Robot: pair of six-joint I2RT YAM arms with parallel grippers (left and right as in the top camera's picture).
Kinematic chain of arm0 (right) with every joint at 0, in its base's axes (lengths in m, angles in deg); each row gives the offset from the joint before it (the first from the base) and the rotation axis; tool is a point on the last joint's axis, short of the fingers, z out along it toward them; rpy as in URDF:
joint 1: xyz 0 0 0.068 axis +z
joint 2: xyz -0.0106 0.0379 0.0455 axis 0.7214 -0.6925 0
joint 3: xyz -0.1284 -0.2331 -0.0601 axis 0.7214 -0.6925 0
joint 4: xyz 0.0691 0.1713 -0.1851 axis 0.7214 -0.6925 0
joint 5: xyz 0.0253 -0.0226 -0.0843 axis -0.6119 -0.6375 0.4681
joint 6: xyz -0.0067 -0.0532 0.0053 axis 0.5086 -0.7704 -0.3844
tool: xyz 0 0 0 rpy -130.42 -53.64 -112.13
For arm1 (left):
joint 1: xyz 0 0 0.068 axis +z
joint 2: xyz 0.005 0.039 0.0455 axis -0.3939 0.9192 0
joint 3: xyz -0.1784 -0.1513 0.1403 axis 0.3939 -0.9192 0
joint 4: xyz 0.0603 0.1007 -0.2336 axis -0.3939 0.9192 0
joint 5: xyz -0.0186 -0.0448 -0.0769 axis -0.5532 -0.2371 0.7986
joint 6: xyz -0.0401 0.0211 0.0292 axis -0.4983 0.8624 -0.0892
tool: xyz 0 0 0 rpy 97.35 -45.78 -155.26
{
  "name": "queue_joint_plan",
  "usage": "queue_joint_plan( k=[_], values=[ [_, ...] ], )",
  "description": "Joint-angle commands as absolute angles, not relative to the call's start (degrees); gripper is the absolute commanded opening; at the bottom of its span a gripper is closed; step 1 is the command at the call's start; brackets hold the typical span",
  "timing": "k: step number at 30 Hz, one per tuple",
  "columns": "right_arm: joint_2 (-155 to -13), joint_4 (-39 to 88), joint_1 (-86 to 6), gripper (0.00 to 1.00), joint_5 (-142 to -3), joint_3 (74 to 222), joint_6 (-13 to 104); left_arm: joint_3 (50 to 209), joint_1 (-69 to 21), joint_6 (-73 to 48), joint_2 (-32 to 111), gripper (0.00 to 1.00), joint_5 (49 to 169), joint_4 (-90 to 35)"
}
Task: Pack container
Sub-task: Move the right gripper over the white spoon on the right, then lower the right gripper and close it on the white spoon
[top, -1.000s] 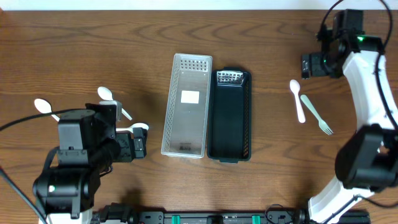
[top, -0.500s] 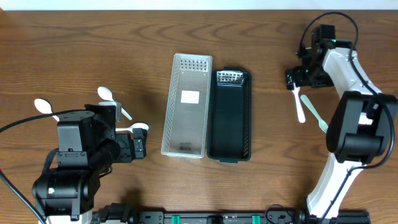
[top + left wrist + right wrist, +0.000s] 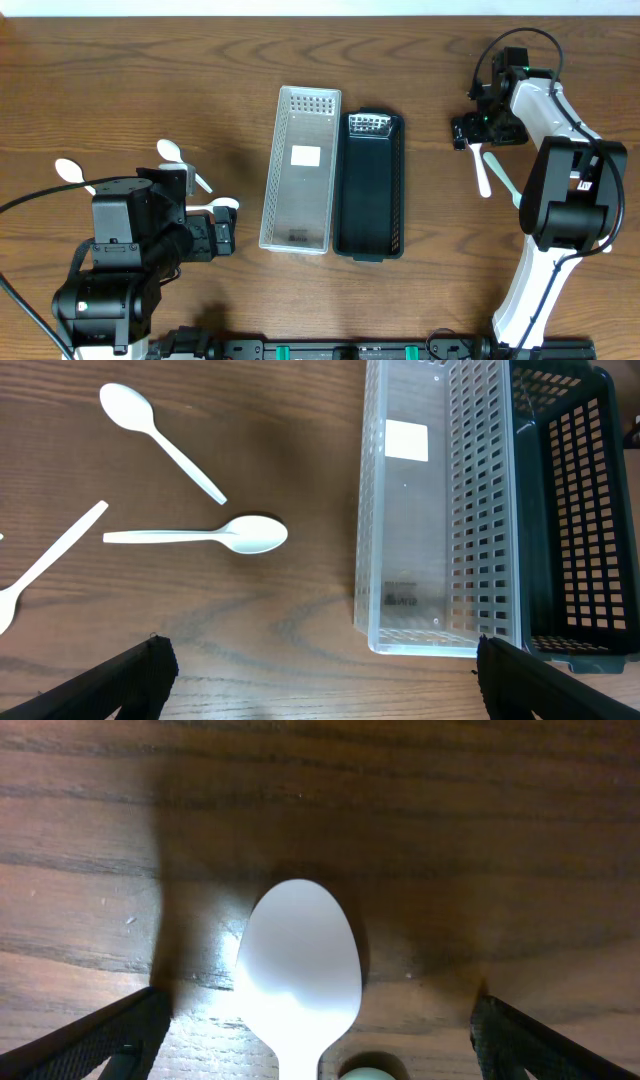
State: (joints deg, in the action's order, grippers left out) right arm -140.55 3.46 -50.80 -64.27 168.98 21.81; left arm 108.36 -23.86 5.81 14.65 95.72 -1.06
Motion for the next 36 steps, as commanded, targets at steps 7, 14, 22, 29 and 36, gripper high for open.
queue_joint_plan(
  k=[7,14,22,29,36],
  values=[
    [-142.80,3.44,-50.16,0.87,-64.92,169.59,21.66,109.10,-23.97,6.14,14.61,0.98,95.61,-0.76],
    [-142.80,4.32,-50.16,0.72,-64.92,169.59,24.11,109.10,-23.97,6.14,14.61,0.98,95.63,-0.76],
    [-142.80,5.08,-50.16,0.58,-64.92,169.59,24.26,109.10,-23.97,6.14,14.61,0.98,95.63,-0.54],
    [-142.80,7.18,-49.81,0.58,-64.92,169.61,24.24,109.10,-23.97,6.14,14.61,0.98,95.63,-0.56],
    [-142.80,8.03,-48.68,0.50,-64.92,169.61,24.24,109.10,-23.97,6.14,14.61,0.98,95.63,-0.56]
  ],
)
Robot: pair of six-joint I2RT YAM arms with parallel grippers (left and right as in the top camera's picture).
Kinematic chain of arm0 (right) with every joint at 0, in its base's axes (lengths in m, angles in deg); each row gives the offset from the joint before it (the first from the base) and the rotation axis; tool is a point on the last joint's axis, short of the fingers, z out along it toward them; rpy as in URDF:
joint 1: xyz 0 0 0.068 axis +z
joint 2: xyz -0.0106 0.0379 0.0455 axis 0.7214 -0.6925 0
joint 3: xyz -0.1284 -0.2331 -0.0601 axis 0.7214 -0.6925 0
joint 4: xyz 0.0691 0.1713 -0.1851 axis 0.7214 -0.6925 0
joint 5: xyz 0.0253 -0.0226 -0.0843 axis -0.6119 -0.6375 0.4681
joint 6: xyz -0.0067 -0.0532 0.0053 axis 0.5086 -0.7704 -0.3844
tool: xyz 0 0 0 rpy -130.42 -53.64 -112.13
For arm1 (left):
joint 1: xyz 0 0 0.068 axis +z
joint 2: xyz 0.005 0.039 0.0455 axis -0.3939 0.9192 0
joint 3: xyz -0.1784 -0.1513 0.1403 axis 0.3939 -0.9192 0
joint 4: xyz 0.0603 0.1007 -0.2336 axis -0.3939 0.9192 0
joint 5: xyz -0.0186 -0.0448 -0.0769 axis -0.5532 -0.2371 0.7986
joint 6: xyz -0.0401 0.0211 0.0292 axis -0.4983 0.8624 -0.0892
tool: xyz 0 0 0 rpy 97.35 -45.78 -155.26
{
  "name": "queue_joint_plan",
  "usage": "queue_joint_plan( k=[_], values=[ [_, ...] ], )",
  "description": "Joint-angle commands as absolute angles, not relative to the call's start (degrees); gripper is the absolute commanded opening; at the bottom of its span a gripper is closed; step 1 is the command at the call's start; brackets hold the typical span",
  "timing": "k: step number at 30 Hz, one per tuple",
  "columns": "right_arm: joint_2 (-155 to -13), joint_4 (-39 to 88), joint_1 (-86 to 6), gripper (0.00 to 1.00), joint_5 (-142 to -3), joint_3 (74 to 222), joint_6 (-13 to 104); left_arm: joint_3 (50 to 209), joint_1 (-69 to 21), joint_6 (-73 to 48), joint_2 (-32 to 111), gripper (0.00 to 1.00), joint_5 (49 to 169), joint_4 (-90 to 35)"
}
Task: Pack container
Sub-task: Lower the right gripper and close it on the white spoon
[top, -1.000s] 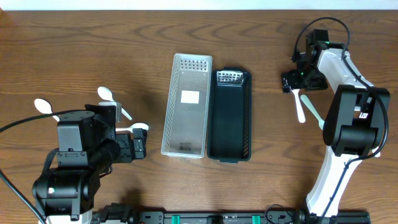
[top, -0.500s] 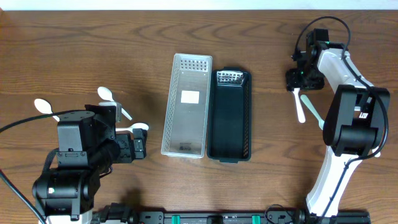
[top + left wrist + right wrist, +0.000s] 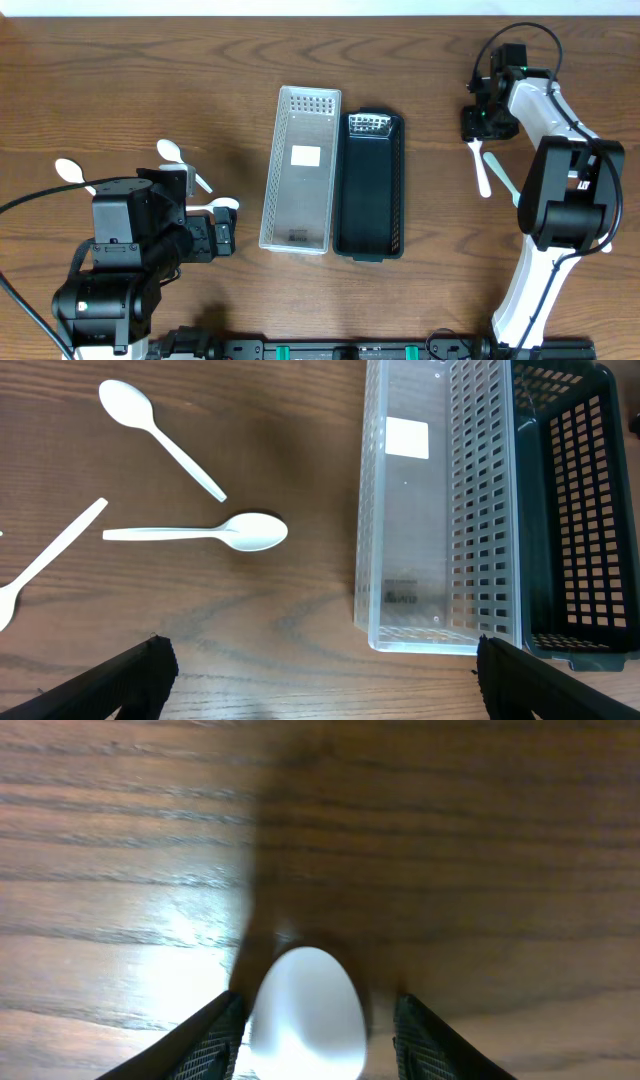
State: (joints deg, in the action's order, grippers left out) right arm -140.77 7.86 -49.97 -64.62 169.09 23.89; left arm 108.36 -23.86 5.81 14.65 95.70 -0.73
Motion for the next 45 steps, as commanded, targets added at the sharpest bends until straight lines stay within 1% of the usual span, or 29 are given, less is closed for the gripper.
queue_joint_plan(
  k=[1,4,5,13,16,18,19,20,21,34,37,40,44,45],
  values=[
    [-142.80,8.01,-48.48,0.50,-64.92,169.61,24.24,109.10,-23.97,6.14,14.61,0.98,95.63,-0.56],
    [-142.80,7.88,-48.15,0.44,-64.90,169.61,24.24,109.10,-23.97,6.14,14.61,0.98,95.63,-0.56],
    [-142.80,7.75,-48.11,0.44,-64.90,169.61,24.24,109.10,-23.97,6.16,14.61,0.98,95.63,-0.56],
    [-142.80,6.70,-48.39,0.49,-63.57,169.59,24.24,109.10,-23.97,6.16,14.61,0.98,95.63,-0.56],
    [-142.80,6.26,-48.65,0.48,-63.57,169.59,24.22,109.10,-23.97,6.16,14.61,0.98,95.61,-0.56],
    [-142.80,6.04,-48.85,0.45,-63.57,169.61,24.24,109.10,-23.97,6.16,14.61,0.98,95.61,-0.56],
    [-142.80,5.93,-48.90,0.41,-63.57,169.59,24.24,109.10,-23.97,6.16,14.61,0.98,95.61,-0.56],
    [-142.80,5.89,-48.90,0.35,-63.57,169.61,24.24,109.10,-23.97,6.16,14.61,0.98,95.61,-0.56],
    [-142.80,5.82,-48.90,0.31,-63.57,169.59,24.24,109.10,-23.97,6.16,14.61,0.98,95.61,-0.56],
    [-142.80,5.78,-48.90,0.24,-63.59,169.59,24.24,109.10,-23.97,6.16,14.61,0.98,95.61,-0.56],
    [-142.80,5.78,-48.87,0.19,-63.59,169.59,24.26,109.10,-23.97,6.16,14.61,0.98,95.61,-0.56],
    [-142.71,5.71,-48.87,0.09,-63.59,169.64,24.50,109.10,-23.97,6.16,14.61,0.98,95.61,-0.56],
    [-141.51,5.47,-48.85,0.01,-63.59,169.66,25.55,109.10,-23.97,6.16,14.61,0.98,95.61,-0.56],
    [-140.90,5.32,-48.81,0.01,-63.59,169.70,25.79,109.10,-23.97,6.16,14.61,0.98,95.61,-0.56]
  ],
)
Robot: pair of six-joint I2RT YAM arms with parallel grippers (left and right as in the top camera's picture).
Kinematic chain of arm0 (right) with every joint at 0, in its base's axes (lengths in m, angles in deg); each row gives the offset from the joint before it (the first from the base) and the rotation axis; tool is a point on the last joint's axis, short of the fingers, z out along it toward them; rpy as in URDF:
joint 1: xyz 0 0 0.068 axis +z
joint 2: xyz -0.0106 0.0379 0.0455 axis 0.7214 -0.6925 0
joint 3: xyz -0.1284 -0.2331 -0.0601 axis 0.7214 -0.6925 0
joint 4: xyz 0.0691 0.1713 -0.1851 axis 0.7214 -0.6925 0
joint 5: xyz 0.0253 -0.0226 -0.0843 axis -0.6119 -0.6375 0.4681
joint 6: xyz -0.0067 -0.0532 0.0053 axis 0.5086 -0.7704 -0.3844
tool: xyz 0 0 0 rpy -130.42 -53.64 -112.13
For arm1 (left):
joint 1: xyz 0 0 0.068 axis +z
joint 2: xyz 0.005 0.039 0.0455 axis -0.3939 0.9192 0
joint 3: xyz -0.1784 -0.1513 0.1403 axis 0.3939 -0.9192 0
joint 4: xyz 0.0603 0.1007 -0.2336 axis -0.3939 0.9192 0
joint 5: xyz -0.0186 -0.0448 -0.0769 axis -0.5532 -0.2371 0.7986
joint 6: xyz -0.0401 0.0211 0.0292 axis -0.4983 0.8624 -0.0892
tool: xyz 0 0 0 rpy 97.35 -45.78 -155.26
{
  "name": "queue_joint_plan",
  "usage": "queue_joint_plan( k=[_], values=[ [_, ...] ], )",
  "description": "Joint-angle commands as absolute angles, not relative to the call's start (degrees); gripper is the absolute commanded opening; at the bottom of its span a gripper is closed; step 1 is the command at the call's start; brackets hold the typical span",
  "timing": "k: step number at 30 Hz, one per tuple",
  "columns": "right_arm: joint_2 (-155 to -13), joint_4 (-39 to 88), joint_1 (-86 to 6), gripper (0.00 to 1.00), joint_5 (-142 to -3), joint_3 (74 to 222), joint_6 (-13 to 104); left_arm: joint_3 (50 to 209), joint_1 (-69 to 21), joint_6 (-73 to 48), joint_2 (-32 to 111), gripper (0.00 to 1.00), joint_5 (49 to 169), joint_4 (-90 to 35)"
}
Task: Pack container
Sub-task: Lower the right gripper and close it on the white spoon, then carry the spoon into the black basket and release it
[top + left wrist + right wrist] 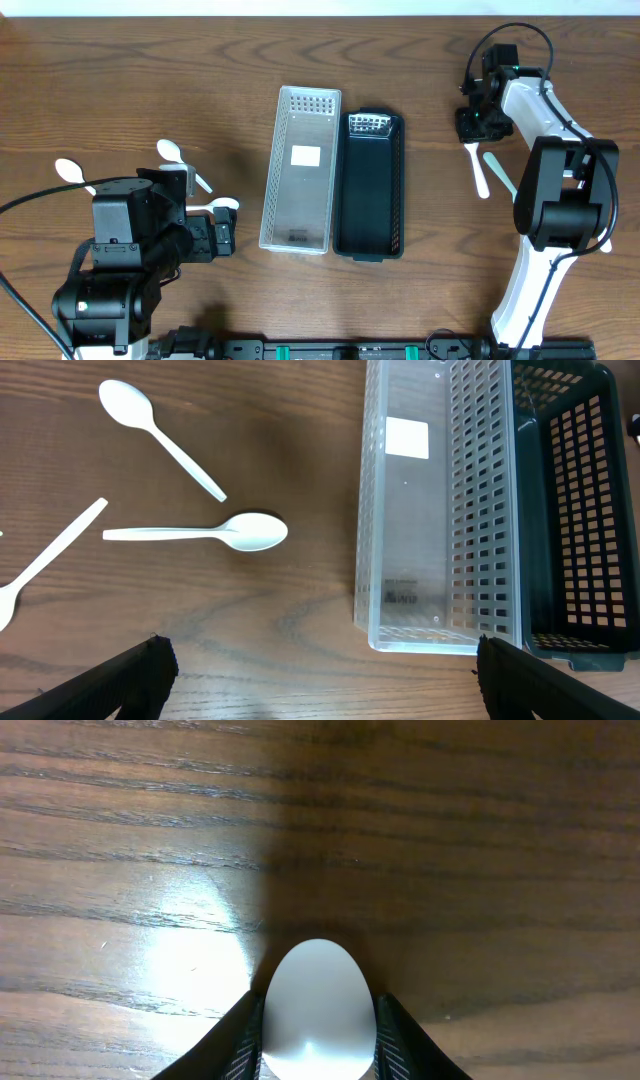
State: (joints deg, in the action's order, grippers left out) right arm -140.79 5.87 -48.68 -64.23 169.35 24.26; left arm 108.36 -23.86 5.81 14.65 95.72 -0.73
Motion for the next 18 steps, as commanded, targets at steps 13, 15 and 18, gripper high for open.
queue_joint_plan(
  k=[13,15,18],
  values=[
    [-122.80,0.03,-45.05,0.01,-63.66,169.72,33.13,109.10,-23.97,6.16,14.61,0.98,95.61,-0.58],
    [-119.06,-1.56,-42.82,0.01,-64.82,169.74,35.67,109.10,-23.97,6.16,14.61,0.98,95.61,-0.58],
    [-113.97,-2.98,-38.38,0.01,-68.12,169.74,41.00,109.10,-23.97,6.14,14.61,0.98,95.61,-0.58]
  ],
)
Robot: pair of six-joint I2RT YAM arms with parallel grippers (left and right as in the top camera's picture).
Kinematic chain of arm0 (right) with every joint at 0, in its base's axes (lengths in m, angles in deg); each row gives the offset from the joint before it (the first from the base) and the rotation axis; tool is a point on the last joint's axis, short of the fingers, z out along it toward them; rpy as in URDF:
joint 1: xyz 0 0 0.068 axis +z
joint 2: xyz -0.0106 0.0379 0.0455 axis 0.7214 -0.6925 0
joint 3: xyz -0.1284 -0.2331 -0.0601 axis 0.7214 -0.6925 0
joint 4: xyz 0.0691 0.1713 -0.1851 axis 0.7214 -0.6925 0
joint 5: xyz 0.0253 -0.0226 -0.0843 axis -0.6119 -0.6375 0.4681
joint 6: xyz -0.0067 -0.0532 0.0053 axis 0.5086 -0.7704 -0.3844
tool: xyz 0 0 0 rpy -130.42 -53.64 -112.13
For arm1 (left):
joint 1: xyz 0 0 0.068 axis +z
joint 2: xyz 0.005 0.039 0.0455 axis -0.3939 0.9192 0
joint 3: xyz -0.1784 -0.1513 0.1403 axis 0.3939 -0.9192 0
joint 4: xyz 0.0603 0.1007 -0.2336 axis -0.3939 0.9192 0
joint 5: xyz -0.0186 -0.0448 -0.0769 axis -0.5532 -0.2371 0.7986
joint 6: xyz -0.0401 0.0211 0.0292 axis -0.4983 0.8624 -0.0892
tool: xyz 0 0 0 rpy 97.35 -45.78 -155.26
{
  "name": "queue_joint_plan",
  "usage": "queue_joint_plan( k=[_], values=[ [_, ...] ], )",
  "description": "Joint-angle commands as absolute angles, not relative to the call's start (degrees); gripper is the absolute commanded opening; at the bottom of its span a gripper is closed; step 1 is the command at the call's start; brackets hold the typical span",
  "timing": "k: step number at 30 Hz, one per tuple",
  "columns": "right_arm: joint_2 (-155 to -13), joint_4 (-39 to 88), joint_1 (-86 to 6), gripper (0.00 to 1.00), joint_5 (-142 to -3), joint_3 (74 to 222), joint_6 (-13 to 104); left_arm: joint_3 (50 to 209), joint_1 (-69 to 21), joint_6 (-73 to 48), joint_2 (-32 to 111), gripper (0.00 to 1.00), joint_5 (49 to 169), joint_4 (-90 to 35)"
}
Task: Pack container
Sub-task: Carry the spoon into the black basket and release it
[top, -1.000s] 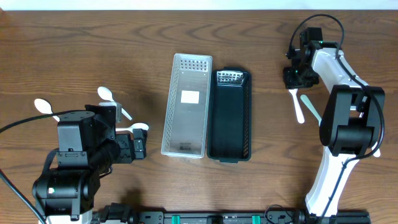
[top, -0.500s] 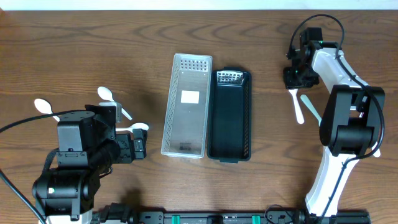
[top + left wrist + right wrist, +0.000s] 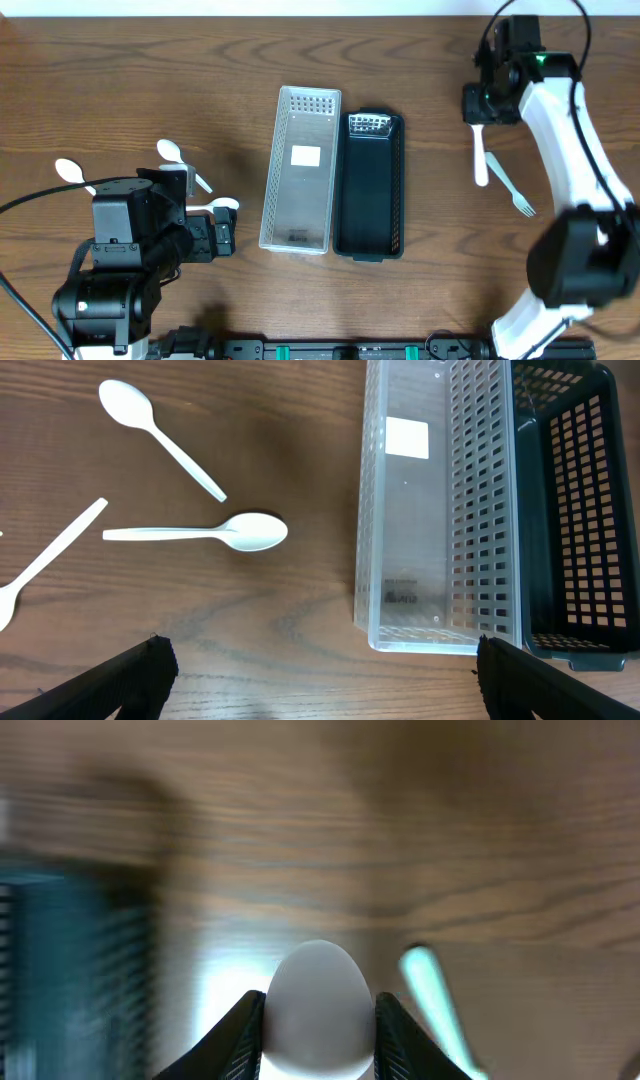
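Observation:
My right gripper (image 3: 318,1022) is shut on the bowl of a white plastic spoon (image 3: 318,1005), held above the table. From overhead that spoon (image 3: 481,158) hangs with its handle pointing to the near side, right of the black basket (image 3: 398,190). The clear basket (image 3: 272,190) lies beside the black one, a white label on its floor. My left gripper (image 3: 320,665) stands open over bare wood, near the clear basket's (image 3: 365,510) end. Three white spoons (image 3: 198,535) lie to its left. The right wrist view is blurred.
A pale green fork (image 3: 511,190) lies on the table right of the held spoon and shows in the right wrist view as a fork handle (image 3: 437,1005). A small pale item (image 3: 368,124) sits at the black basket's far end.
My right gripper, shut on the spoon's bowl down at the table, now holds it up off the wood. The black basket's edge and the fork have come into its view. The left arm is unchanged.
My right gripper stood open round the spoon's bowl on the table. Its fingers then stood closer to the bowl, then shut on it. Now the spoon is lifted clear. The left arm and the three spoons beside it stayed put throughout.

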State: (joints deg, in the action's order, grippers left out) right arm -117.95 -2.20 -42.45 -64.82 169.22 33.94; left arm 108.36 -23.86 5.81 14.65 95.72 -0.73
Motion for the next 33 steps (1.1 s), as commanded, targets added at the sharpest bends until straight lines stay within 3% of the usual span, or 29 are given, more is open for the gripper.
queue_joint_plan(
  k=[1,10,23,25,28,29,33],
  values=[
    [-112.49,-3.09,-36.85,0.01,-68.82,169.72,43.38,109.10,-23.97,6.14,14.61,0.98,95.61,-0.58],
    [-109.64,-3.31,-23.17,0.01,-65.82,168.74,59.67,109.10,-23.97,6.14,14.61,0.98,95.63,-0.58],
    [-124.73,-0.45,-15.89,0.02,-65.76,162.23,59.71,109.10,-23.97,6.12,14.61,0.98,95.63,-0.56],
    [-125.99,0.01,-15.34,0.07,-65.76,162.23,58.88,109.10,-23.97,6.14,14.61,0.98,95.63,-0.54],
    [-126.30,1.10,-15.10,0.37,-65.73,162.23,57.39,109.10,-23.97,6.14,14.61,0.98,95.63,-0.54],
    [-126.06,1.41,-15.10,0.43,-65.73,162.38,56.69,109.10,-23.97,6.14,14.61,0.98,95.61,-0.54],
    [-124.66,1.15,-15.78,0.52,-65.71,163.93,54.73,109.10,-23.97,6.14,14.61,0.98,95.61,-0.54]
  ],
)
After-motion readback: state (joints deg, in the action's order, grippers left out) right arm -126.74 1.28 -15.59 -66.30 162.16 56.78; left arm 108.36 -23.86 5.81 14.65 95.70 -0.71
